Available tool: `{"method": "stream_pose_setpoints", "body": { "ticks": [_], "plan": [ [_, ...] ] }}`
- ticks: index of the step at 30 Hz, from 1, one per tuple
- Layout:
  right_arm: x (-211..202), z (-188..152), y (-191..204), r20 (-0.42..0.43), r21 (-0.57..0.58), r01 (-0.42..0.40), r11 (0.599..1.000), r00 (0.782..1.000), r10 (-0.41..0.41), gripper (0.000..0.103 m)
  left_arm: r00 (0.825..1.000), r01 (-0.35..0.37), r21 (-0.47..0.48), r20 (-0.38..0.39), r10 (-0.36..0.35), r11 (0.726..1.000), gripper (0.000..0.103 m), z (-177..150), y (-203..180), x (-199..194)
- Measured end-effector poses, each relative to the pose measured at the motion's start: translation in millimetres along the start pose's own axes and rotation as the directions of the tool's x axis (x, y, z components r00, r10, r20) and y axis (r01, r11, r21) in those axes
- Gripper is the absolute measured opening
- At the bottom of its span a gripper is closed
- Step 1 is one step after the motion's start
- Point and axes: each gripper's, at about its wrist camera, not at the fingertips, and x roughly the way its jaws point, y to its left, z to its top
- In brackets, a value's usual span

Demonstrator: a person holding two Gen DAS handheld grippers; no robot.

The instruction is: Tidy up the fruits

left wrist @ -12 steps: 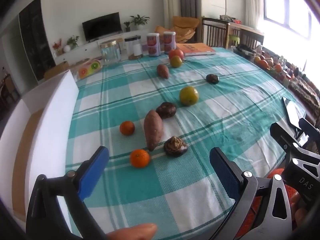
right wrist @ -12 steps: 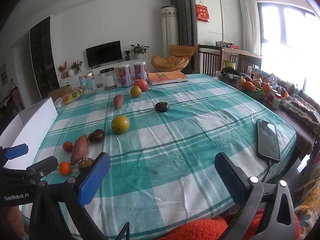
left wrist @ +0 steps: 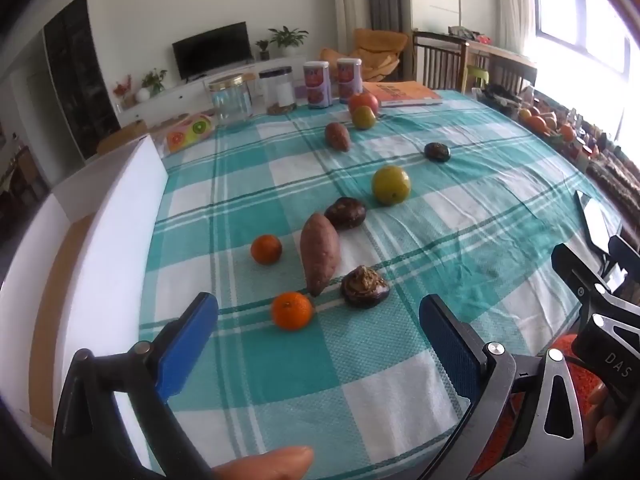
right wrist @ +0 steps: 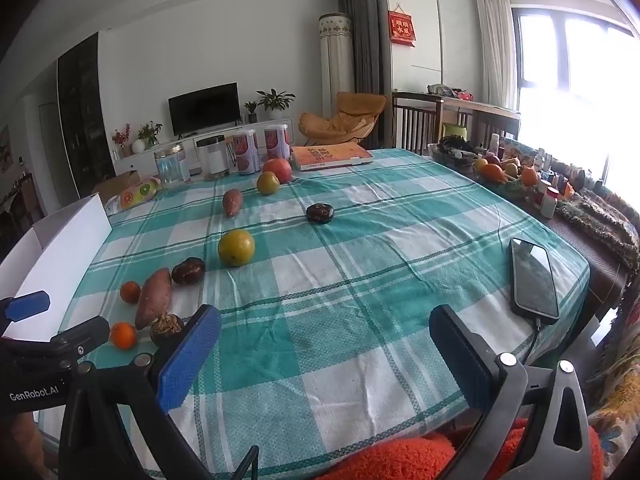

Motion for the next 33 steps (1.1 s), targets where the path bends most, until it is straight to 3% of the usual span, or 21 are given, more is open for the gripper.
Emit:
{"method": "stream_pose_setpoints", "body": {
  "ticks": [20,33],
  "plan": [
    [14.3,-9.5,3.5,-0.018,-0.020,0.016,1.000,1.000,-0.017,0.103,0.996,-0.082,0.035,0.022,0.081,0.996,0.101,0.5,-0.8,-1.3],
    [14.2,-10.7,4.5,-0.021,-0.023,0.019,1.000,1.000,-0.019,0.103,0.996,-0.083,0.035,0.010,0.083,0.996,0.101,-2.5,-1.3,3.1]
  ]
}}
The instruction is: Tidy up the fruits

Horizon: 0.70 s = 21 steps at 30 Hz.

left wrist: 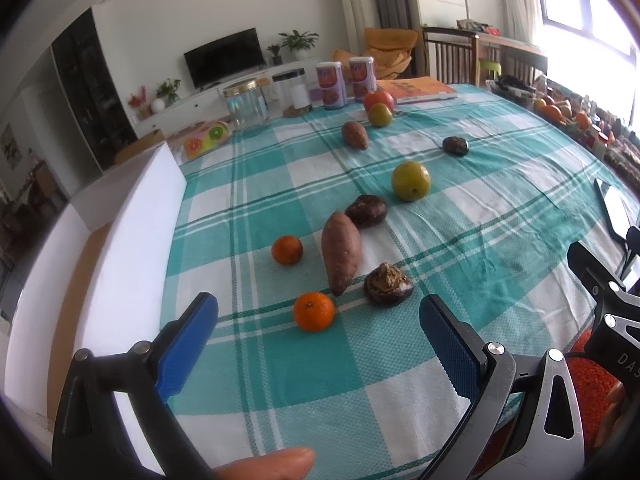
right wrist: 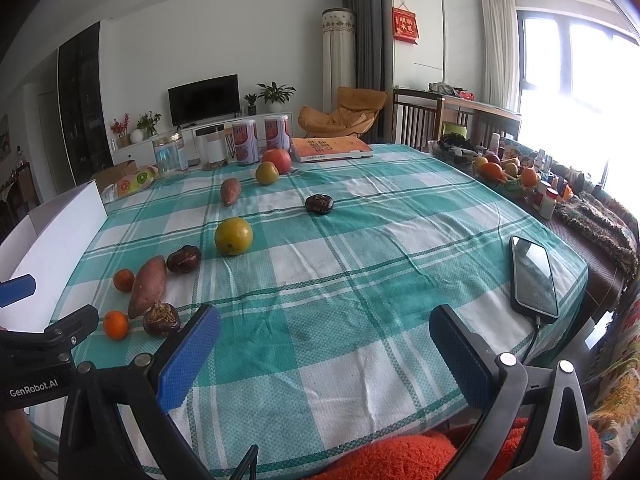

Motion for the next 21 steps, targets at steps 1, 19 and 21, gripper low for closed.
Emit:
{"method": "stream_pose_setpoints", "body": {
  "ticks": [1,19,21],
  "plan": [
    [0.0,-0.2,-0.5,-0.001,-0.001,0.000,1.000,1.000,0.000,0.103,1.000,0.000,-0.001,-0.002,0.000,1.000,0.101,-0.4,0.0,0.9],
    [3.8,-4.6,0.1,-0.012,-0.007,0.001,1.000,1.000,-0.002,0.103,0.999,0.023,-0.010,-0.036,-0.024,1.000,0.101,-4.1,0.4,10.5],
    [4.4,-4.0,0.8,-0.012,-0.008,0.002,1.000,1.000,-0.002,0.103,0.999,0.024,-0.010,-0.037,-0.024,1.000,0.101,-4.4,0.3,10.8]
  ]
}}
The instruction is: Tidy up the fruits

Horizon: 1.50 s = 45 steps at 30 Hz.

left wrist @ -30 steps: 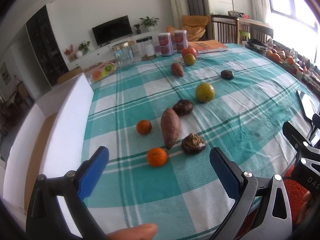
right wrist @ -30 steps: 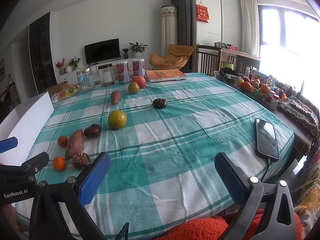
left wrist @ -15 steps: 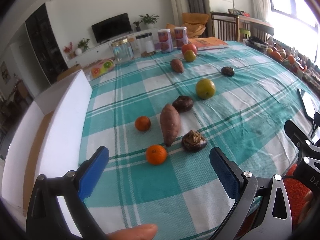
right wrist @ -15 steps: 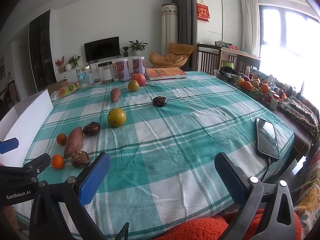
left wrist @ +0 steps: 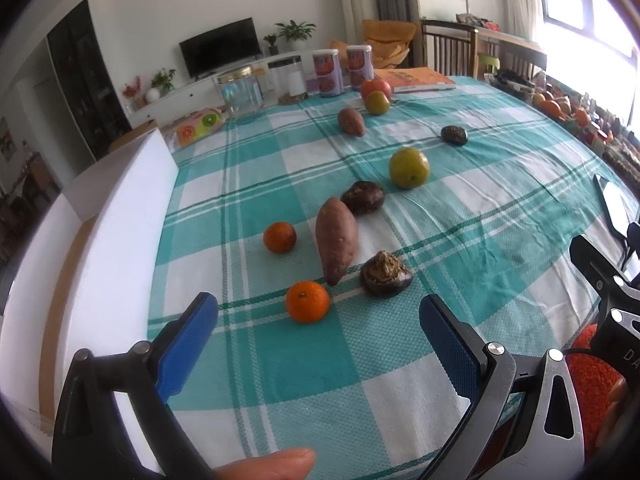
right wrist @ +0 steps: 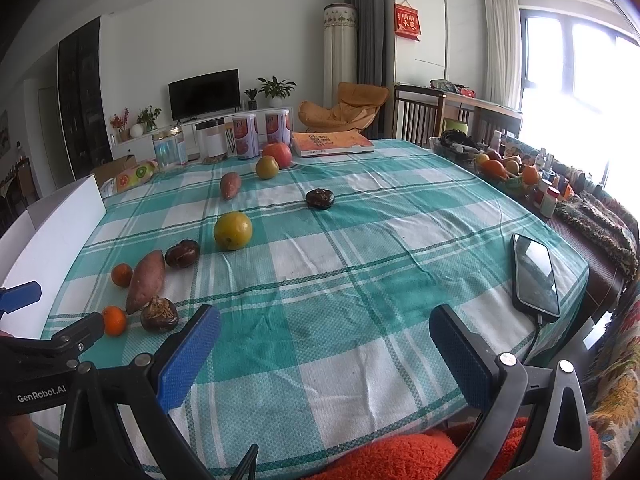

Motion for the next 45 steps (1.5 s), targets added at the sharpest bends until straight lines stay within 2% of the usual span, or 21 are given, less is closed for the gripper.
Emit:
{"method": "stream_pose_setpoints", "body": {
  "ticks": [6,10,16,28,45],
  "plan": [
    [0.0,0.4,0.2,-0.001,-0.001,0.002,1.000,1.000,-0.002,0.103,1.000,0.010,-0.007,-0.013,-0.010,1.000,0.101,-1.5,1.9,2.8],
    [1.1,-1.4,0.0,-0.005,-0.012,0.006,1.000,1.000,-0.006,0.103,0.997,0.051,-0.031,-0.052,-0.053,0.998,0.101,-6.6,9.7,12.3],
    [2.7,-0.7,0.5,-0.010,-0.015,0.000,1.000,1.000,0.000,0.103,0.986,0.105,-0.076,-0.123,-0.114,0.991,0.101,-17.8,16.6,29.9],
    [3.4,0.6,1.2,-0.021,-0.013,-0.002,1.000,1.000,0.002,0.103,0.966,0.120,-0.089,-0.217,-0.137,0.989,0.101,-34.4,15.3,60.3],
    [4.2,1.3,0.9,-0.021,-0.013,-0.002,1.000,1.000,0.002,0.103,0.970,0.126,-0.086,-0.199,-0.141,0.988,0.103,-38.2,18.9,67.6]
  ]
}}
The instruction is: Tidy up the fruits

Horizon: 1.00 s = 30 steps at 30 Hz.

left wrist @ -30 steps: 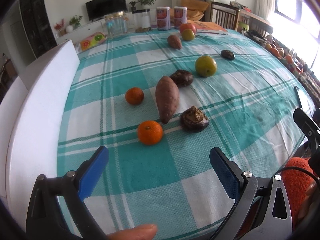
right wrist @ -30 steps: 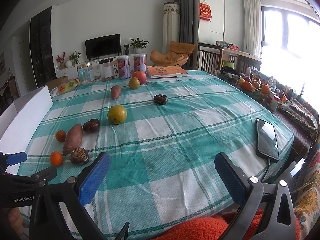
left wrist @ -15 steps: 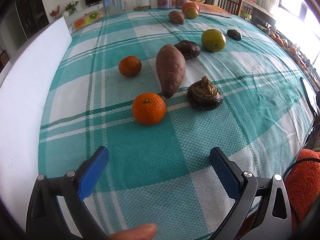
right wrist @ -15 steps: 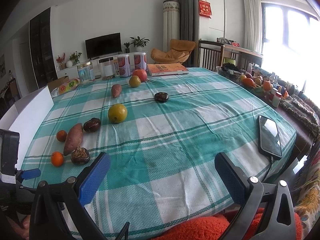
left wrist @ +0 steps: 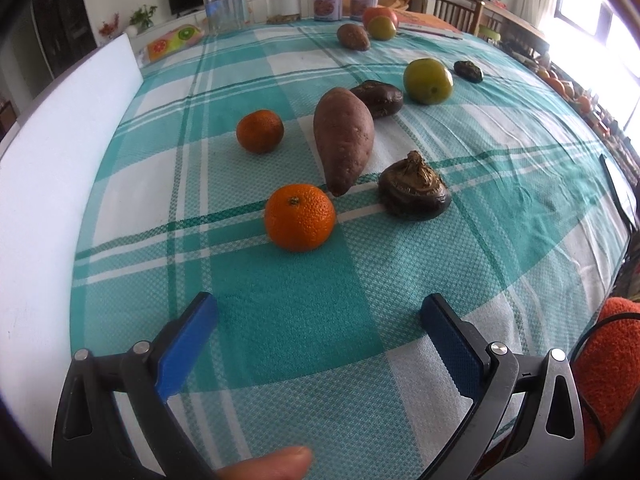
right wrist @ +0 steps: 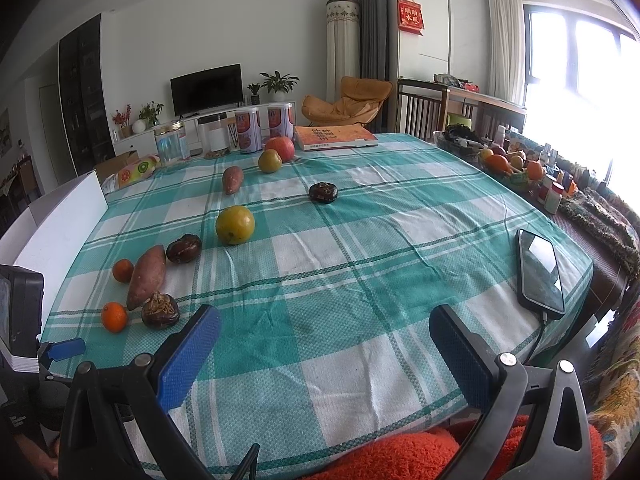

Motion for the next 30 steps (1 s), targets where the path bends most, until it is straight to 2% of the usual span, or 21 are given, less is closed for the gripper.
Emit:
{"method": "stream_pose_setpoints", "body": {
  "ticks": [8,13,17,21,24,26,30],
  "plan": [
    [-0.3,-0.9,-0.5,-0.003,0.003,-0.001,1.000,1.000,0.001,0.103,1.000,0.003,0.002,0.005,-0.003,1.000,0.103,-0.6,-0.3,-0.4],
    [-0.6,-3.8,1.6,-0.009,0.003,-0.003,1.000,1.000,0.003,0.103,0.998,0.026,0.031,0.050,-0.027,0.999,0.103,-4.1,1.1,-1.8],
    [-0.1,-5.5,2.6,-0.016,0.002,-0.006,1.000,1.000,0.006,0.103,0.998,0.050,0.028,0.031,-0.051,0.998,0.102,0.9,4.9,-1.3],
    [3.8,-3.4,1.6,-0.032,0.008,-0.013,1.000,0.999,0.013,0.103,0.990,0.143,-0.022,-0.006,-0.144,0.989,0.101,11.6,23.8,-2.1],
    [5.3,-3.2,0.7,-0.045,0.015,-0.019,1.000,0.999,0.020,0.103,0.977,0.215,-0.092,0.019,-0.214,0.972,0.100,18.2,43.9,-7.1],
    [6.9,-2.8,0.3,-0.056,0.018,-0.022,1.000,0.998,0.023,0.103,0.970,0.242,-0.072,0.048,-0.239,0.968,0.100,23.0,46.7,-11.6],
    [9.2,-1.3,-0.4,-0.064,0.018,-0.024,1.000,0.998,0.025,0.103,0.967,0.238,0.048,0.084,-0.241,0.970,0.099,32.0,29.3,-13.1]
  ]
}}
